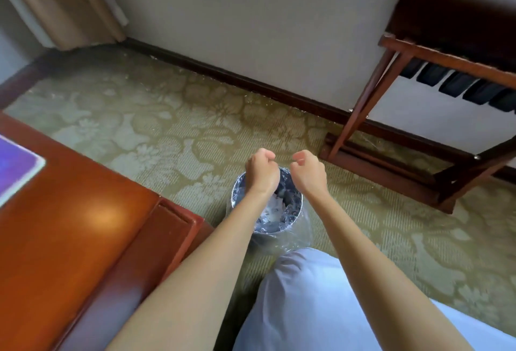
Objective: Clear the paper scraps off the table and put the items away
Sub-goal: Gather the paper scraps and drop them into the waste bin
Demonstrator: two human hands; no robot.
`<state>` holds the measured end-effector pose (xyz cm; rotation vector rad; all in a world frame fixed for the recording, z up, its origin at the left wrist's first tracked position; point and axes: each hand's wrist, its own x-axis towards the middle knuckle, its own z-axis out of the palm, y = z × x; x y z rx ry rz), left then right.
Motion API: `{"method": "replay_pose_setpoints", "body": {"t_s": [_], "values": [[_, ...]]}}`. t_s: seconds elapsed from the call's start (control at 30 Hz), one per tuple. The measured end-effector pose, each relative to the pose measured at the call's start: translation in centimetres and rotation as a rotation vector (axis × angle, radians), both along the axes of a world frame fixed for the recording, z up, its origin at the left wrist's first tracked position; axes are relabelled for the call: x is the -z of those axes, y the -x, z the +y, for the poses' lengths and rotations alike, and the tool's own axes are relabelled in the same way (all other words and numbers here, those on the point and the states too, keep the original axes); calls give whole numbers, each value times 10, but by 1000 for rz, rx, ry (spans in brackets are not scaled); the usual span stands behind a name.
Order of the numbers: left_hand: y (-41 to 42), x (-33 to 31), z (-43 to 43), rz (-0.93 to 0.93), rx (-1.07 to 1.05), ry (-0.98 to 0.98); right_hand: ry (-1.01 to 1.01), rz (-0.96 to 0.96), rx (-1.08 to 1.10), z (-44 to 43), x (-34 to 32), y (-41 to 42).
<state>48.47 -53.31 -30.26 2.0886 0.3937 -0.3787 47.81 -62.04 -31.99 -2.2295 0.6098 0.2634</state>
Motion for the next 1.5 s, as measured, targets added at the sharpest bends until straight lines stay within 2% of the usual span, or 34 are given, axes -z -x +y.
{"method": "replay_pose_setpoints", "body": {"t_s": [0.17,0.3,0.43,0.57,0.67,0.8,1.0,1.3,1.5], "values": [[37,-115,24,-373,6,-64,69,-317,-65,23,-111,32],[91,-196,76,-641,-52,-182,42,-543,-136,60,-188,75],[164,-249,155,-720,-199,-321,-46,-688,-286,122,-243,133],[247,-258,248,-674,-383,-495,-153,-705,-526,210,-255,188],[300,-254,310,-569,-546,-559,-194,-682,-708,281,-243,220],[359,-246,387,-463,-706,-555,-182,-625,-927,373,-237,257],[419,-265,483,-188,-887,-513,-149,-495,-1185,488,-276,301],[522,-350,543,69,-1078,-435,-42,-235,-1519,583,-358,381],[621,-340,553,197,-1301,-350,-30,-142,-1779,627,-350,464]]}}
